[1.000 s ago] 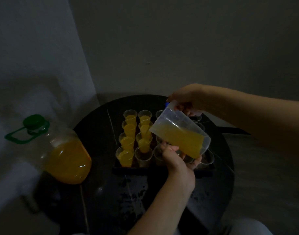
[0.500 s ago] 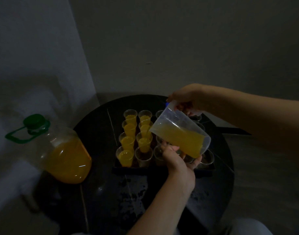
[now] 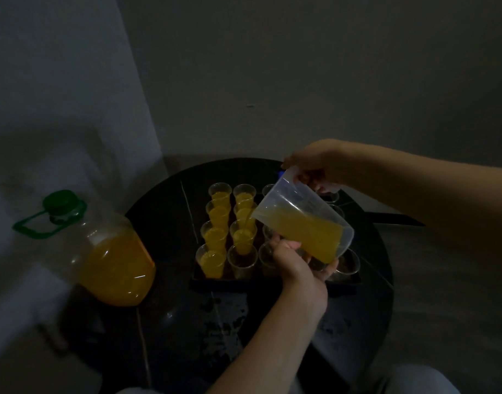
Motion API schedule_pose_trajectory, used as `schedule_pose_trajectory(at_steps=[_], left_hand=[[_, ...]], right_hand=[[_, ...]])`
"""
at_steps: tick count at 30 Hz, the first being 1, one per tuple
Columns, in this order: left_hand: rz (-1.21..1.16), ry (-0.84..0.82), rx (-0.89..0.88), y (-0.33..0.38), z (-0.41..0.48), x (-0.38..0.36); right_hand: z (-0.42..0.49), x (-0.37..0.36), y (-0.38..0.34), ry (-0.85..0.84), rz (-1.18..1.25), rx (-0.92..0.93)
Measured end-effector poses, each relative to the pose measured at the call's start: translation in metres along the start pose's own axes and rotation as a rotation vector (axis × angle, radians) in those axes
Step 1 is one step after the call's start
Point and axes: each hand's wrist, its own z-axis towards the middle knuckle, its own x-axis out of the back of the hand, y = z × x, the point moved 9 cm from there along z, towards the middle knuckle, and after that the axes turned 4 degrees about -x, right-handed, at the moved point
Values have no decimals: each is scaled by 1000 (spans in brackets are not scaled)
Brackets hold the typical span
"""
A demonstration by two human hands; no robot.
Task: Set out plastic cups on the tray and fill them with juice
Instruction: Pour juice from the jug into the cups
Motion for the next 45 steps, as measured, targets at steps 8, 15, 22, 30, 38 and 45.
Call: schedule_pose_trajectory(at_steps=[8, 15, 22, 30, 38, 45], left_hand=[[29, 44, -19, 12, 1, 5], [24, 38, -36, 21, -6, 8], [48, 58, -54, 18, -20, 14], [37, 67, -39, 9, -35, 24], [44, 75, -32, 2, -39, 41], [48, 86, -29, -5, -40, 50]], right_hand=[[-5, -1, -1, 26, 15, 83], [-19, -2, 0, 11, 40, 122], [-32, -1, 12, -4, 129, 145], [-44, -7, 27, -5, 121, 164], [-49, -21, 36, -1, 50, 134], [-55, -31, 44, -18, 98, 123]])
